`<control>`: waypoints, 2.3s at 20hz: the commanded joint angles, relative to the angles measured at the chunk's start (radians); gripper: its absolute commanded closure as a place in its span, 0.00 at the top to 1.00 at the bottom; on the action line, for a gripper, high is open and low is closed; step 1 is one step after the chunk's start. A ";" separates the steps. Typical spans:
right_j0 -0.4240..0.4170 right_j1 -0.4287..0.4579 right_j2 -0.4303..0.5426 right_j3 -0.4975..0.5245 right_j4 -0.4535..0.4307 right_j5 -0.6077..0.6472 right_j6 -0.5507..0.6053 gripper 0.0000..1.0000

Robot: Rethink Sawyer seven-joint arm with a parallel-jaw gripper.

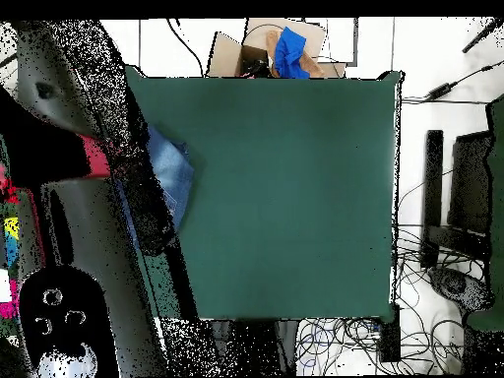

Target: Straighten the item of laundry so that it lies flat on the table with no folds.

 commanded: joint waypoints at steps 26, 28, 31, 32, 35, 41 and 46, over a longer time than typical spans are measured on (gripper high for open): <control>0.029 0.063 0.033 0.385 -0.172 -0.489 -0.021 0.00; 0.039 0.077 0.026 0.389 -0.171 -0.478 0.016 0.00; 0.052 0.092 0.021 0.437 -0.150 -0.558 0.086 0.00; 0.059 0.095 0.018 0.454 -0.148 -0.595 0.108 0.00; 0.082 0.107 0.001 0.484 -0.150 -0.665 0.162 0.00; 0.085 0.135 -0.021 0.517 -0.177 -0.768 0.153 0.00; 0.025 0.152 0.008 0.571 -0.191 -0.896 0.036 0.00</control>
